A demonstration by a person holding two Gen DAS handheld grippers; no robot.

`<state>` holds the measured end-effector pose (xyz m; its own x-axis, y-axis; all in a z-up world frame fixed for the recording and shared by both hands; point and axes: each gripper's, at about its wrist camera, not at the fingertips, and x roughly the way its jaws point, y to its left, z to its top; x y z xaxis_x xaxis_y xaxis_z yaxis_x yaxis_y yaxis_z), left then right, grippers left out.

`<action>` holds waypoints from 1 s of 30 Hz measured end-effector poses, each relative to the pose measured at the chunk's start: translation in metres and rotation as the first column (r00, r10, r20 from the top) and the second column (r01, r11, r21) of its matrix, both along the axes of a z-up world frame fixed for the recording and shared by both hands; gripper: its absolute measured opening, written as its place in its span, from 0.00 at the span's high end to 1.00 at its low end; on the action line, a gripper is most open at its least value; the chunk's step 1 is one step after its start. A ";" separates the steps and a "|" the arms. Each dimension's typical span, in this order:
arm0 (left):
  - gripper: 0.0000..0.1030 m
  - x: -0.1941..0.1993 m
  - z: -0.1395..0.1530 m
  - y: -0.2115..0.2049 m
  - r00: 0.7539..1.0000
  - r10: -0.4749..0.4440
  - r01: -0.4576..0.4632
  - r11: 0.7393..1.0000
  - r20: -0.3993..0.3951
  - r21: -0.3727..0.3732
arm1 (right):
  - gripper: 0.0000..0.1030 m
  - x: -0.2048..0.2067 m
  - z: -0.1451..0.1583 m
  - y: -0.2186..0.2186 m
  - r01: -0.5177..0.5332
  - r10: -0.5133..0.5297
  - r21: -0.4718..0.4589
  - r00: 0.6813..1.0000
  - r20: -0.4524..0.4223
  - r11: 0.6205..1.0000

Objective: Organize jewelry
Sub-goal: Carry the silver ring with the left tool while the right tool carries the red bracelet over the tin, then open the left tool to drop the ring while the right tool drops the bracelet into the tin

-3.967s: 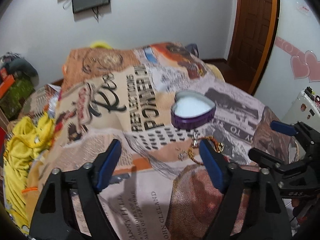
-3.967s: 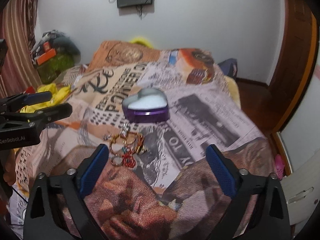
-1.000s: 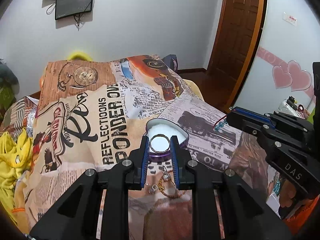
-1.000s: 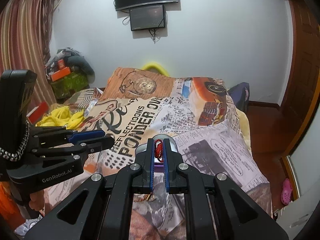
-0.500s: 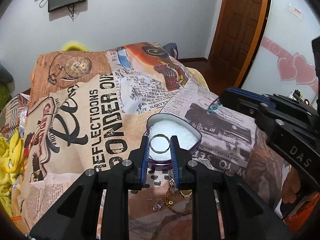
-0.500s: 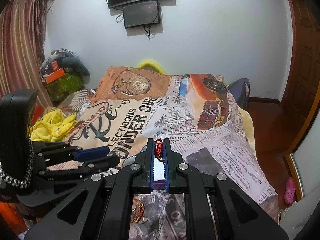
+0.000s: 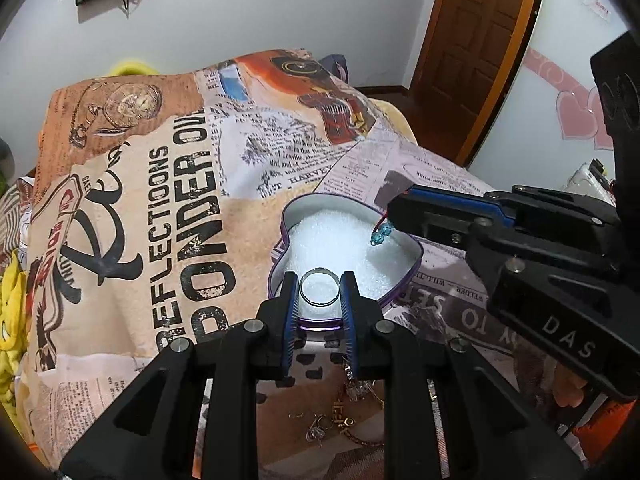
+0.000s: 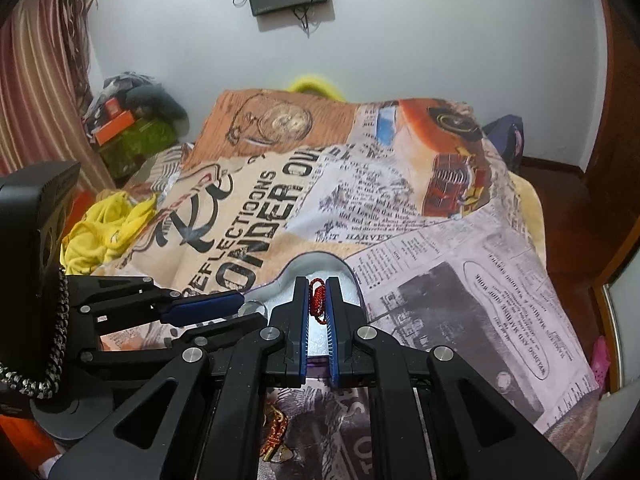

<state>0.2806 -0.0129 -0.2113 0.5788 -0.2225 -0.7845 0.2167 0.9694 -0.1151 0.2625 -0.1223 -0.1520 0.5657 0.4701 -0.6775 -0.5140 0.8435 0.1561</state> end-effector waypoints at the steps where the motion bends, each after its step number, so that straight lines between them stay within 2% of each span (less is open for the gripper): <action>1: 0.81 0.001 -0.001 0.000 1.000 0.000 0.000 1.000 -0.002 0.001 | 0.93 0.001 -0.002 0.000 -0.005 0.005 0.000 1.000 -0.009 1.000; 9: 0.81 0.004 -0.001 0.001 1.000 -0.006 0.006 1.000 -0.015 -0.016 | 0.93 0.015 -0.012 -0.001 -0.012 0.011 -0.020 0.997 -0.077 1.000; 22: 0.80 0.000 0.007 0.010 1.000 0.027 -0.027 0.999 -0.007 -0.023 | 0.92 0.020 -0.015 -0.001 -0.008 0.002 -0.045 0.991 -0.133 0.999; 28: 0.80 -0.012 0.019 0.017 0.999 0.045 -0.044 0.999 0.013 -0.020 | 0.88 0.013 -0.007 -0.002 -0.005 -0.001 -0.052 0.993 -0.121 0.999; 30: 0.79 -0.016 0.022 0.020 0.999 0.049 -0.049 0.999 0.018 -0.016 | 0.81 0.012 -0.005 -0.001 -0.004 -0.003 -0.057 0.993 -0.117 0.998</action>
